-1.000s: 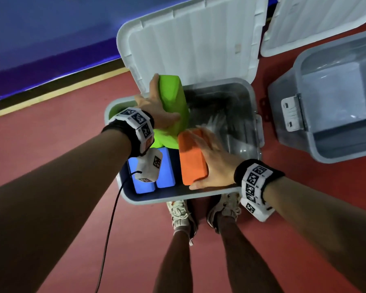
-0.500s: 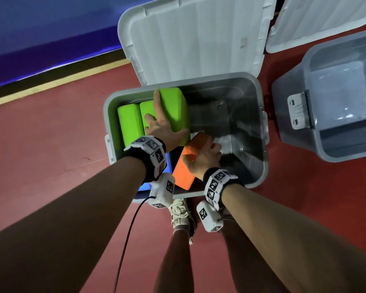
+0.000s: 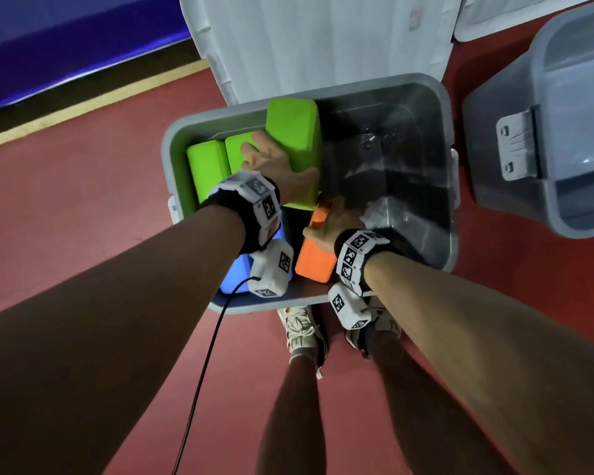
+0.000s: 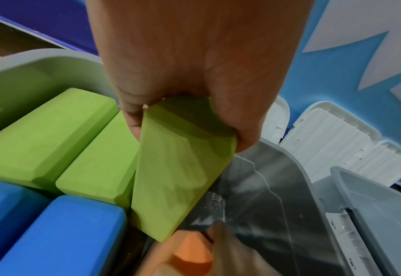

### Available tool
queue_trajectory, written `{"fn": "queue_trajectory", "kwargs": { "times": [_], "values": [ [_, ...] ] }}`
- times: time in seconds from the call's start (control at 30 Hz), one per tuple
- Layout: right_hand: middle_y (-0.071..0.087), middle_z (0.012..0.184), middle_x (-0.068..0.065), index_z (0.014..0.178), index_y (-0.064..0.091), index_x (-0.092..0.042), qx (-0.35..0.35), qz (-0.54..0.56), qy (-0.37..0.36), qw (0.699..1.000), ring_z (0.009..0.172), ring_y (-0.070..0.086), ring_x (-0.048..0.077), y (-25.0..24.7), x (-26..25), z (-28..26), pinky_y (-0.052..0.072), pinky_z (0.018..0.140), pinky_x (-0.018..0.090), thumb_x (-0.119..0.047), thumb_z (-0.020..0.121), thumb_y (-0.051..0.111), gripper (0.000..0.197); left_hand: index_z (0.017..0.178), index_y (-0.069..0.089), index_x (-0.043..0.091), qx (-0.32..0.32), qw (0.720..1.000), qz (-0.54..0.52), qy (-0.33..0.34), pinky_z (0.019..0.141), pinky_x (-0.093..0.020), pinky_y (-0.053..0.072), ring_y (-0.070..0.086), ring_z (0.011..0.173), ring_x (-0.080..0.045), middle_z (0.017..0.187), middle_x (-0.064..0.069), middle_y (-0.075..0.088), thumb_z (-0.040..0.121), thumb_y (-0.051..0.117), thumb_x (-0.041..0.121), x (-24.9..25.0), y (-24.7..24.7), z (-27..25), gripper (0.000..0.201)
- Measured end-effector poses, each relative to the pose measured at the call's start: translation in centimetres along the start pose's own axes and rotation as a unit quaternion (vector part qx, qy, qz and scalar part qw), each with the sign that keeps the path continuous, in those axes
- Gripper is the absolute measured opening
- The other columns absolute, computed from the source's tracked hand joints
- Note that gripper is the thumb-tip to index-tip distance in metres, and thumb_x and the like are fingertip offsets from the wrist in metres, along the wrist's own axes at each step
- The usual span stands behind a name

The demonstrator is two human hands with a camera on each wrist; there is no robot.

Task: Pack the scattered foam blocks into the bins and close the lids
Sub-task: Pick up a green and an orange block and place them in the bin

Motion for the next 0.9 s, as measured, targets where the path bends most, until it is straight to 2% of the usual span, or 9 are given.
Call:
{"fn": "queue_trajectory", "kwargs": {
  "times": [0.07,0.13,0.27,0.43,0.6,0.7,0.77,0.9],
  "values": [
    [0.051,0.128,0.019,0.135,0.03,-0.021,0.0,0.003,0.007,1.0,0.11,0.058,0.036,0.2,0.5,-0.2,0.045,0.075,0.033,-0.056,0.072,0.07,0.083,0.126,0.034,0.003,0.033,0.999,0.013,0.027,0.095,-0.039,0.037,0.046,0.113,-0.032,0.126,-0.014,0.038,0.075,0.07,0.055,0.3,-0.1,0.3,0.082],
    [0.051,0.124,0.017,0.134,0.031,-0.024,-0.002,-0.017,0.007,1.0,0.107,0.06,0.036,-0.1,1.1,-0.5,0.048,0.077,0.033,-0.056,0.072,0.071,0.081,0.124,0.036,0.002,0.059,0.998,0.007,0.034,0.095,-0.037,0.035,0.044,0.112,-0.031,0.126,-0.014,0.038,0.075,0.07,0.054,0.2,-0.2,0.3,0.08],
    [0.044,0.129,0.018,0.142,0.029,-0.025,-0.006,-0.089,-0.018,0.996,0.112,0.057,0.039,-1.9,0.9,-0.6,0.049,0.081,0.038,-0.056,0.075,0.073,0.085,0.118,0.038,0.004,0.104,0.993,-0.045,0.035,0.096,-0.038,0.037,0.044,0.108,-0.029,0.122,-0.012,0.038,0.067,0.074,0.052,0.2,-0.9,0.1,0.078],
    [0.043,0.135,0.021,0.144,0.028,-0.027,-0.054,-0.137,-0.047,0.988,0.113,0.057,0.039,-1.1,-0.4,-1.6,0.051,0.09,0.041,-0.057,0.072,0.076,0.092,0.117,0.039,0.003,0.108,0.99,-0.085,0.008,0.094,-0.038,0.036,0.043,0.107,-0.031,0.121,-0.012,0.038,0.064,0.076,0.047,-0.9,0.8,-0.7,0.079],
    [0.047,0.136,0.017,0.143,0.035,-0.02,-0.064,-0.128,-0.067,0.987,0.118,0.056,0.034,0.3,-1.7,-2.2,0.05,0.093,0.039,-0.041,0.079,0.076,0.079,0.116,0.039,0.004,0.112,0.989,-0.099,-0.014,0.093,-0.038,0.034,0.042,0.106,-0.03,0.12,-0.011,0.039,0.066,0.077,0.05,-1.6,2.7,-0.8,0.078],
    [0.059,0.131,0.01,0.142,0.028,-0.012,-0.028,-0.027,-0.039,0.999,0.115,0.062,0.03,1.1,-1.3,-1.7,0.052,0.093,0.038,-0.037,0.08,0.074,0.081,0.114,0.04,0.005,0.104,0.993,-0.062,-0.007,0.091,-0.039,0.035,0.044,0.104,-0.031,0.117,-0.011,0.041,0.062,0.075,0.056,-1.3,4.2,-0.6,0.081],
    [0.061,0.128,0.01,0.142,0.026,-0.009,-0.014,0.035,-0.015,0.999,0.114,0.062,0.03,0.8,-1.0,-1.3,0.051,0.09,0.035,-0.035,0.083,0.073,0.08,0.115,0.039,0.004,0.087,0.996,-0.037,0.007,0.091,-0.04,0.039,0.046,0.104,-0.033,0.117,-0.011,0.041,0.063,0.075,0.06,-1.1,4.4,0.0,0.084],
    [0.059,0.129,0.015,0.143,0.026,-0.005,-0.021,0.003,-0.048,0.999,0.118,0.059,0.032,0.5,-0.5,-0.4,0.049,0.092,0.034,-0.047,0.089,0.067,0.08,0.122,0.034,0.003,-0.025,1.0,0.002,0.014,0.086,-0.043,0.049,0.056,0.105,-0.034,0.119,-0.014,0.049,0.069,0.071,0.067,-1.7,4.3,1.8,0.09]
  ]
}}
Point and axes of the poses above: each hand's wrist, its own z-axis towards the middle knuckle, its own y-axis out of the palm, x = y × z, the point moved 8 cm from there along z, towards the middle knuckle
